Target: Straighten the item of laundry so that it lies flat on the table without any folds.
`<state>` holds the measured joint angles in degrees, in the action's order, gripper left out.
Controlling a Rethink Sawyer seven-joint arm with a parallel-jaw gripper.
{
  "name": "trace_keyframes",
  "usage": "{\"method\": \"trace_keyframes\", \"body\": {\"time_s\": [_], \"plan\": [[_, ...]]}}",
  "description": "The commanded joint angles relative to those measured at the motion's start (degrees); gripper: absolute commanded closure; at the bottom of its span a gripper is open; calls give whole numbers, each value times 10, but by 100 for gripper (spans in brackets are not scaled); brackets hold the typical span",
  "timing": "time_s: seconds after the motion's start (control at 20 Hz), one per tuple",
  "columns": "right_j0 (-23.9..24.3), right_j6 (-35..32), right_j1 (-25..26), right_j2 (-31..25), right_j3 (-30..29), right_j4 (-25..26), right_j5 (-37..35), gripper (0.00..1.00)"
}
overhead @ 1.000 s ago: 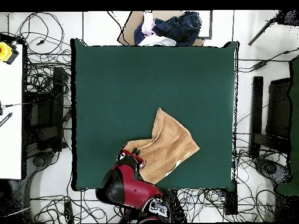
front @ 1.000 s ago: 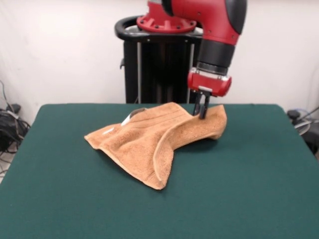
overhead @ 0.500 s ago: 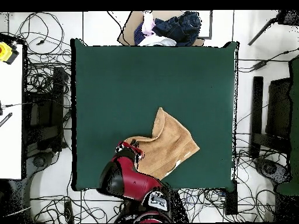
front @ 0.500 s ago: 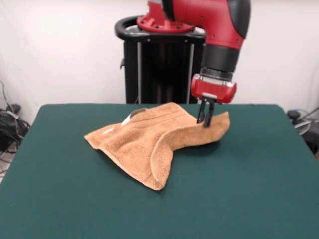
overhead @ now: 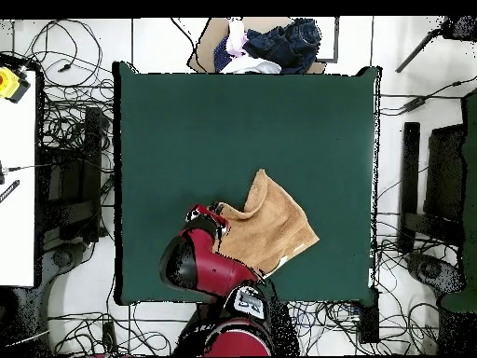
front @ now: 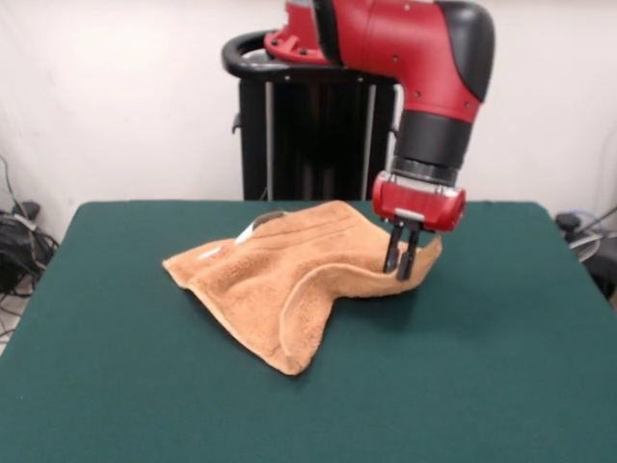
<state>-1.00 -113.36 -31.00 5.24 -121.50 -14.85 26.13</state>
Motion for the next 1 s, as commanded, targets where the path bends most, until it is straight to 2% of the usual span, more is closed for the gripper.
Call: {"method": "trace_keyframes", "body": {"time_s": [0.05, 0.4, 0.7, 1.0], "plan": [[-17, -116, 8, -42, 75, -65, -30, 100], [-44, -100, 8, -28, 97, -112, -59, 100], [-66, -99, 25, -27, 118, -157, -55, 100], [-73, -99, 39, -29, 131, -172, -47, 100]]}}
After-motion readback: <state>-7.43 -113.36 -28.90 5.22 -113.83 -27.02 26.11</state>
